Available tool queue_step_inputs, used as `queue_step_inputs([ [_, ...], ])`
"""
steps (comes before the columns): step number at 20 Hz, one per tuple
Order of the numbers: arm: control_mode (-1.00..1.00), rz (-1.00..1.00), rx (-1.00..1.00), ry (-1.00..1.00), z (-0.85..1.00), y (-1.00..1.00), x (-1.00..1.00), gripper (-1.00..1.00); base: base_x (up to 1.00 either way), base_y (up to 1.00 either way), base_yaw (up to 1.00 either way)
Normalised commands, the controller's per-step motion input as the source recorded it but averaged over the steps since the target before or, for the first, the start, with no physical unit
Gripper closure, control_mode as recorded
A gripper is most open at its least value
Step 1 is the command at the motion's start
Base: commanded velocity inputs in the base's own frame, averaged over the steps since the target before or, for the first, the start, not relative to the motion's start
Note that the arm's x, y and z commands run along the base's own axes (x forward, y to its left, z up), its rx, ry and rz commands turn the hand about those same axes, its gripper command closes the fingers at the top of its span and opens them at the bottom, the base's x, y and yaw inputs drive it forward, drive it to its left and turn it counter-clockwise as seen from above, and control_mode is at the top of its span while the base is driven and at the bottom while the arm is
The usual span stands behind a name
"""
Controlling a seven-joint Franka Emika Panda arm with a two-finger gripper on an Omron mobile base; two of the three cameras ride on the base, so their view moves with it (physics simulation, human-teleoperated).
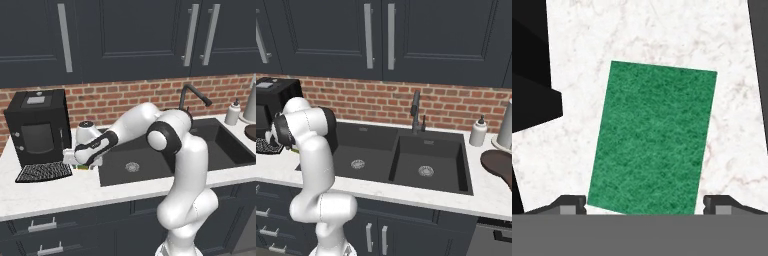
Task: Pick the pan and sponge and place them into the sink. Then turn on the water.
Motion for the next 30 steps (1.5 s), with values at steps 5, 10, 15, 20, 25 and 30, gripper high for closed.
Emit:
queue_step_inputs([
  [5,-1.00,-0.01,0.00,0.00,-0.17,0.00,0.17,-1.00,0.00,0.00,0.00],
  [10,-1.00,-0.01,0.00,0.00,-0.17,0.00,0.16,-1.00,0.00,0.00,0.00],
  [15,-1.00,-0.04,0.00,0.00,-0.14,0.03,0.26,-1.00,0.00,0.00,0.00],
  [20,-1.00,-0.07,0.00,0.01,-0.19,0.01,0.34,-1.00,0.00,0.00,0.00],
  [25,-1.00,-0.06,0.01,0.00,-0.23,0.00,0.33,-1.00,0.00,0.00,0.00],
  [30,-1.00,-0.05,0.00,0.02,-0.28,0.00,0.32,1.00,0.00,0.00,0.00],
])
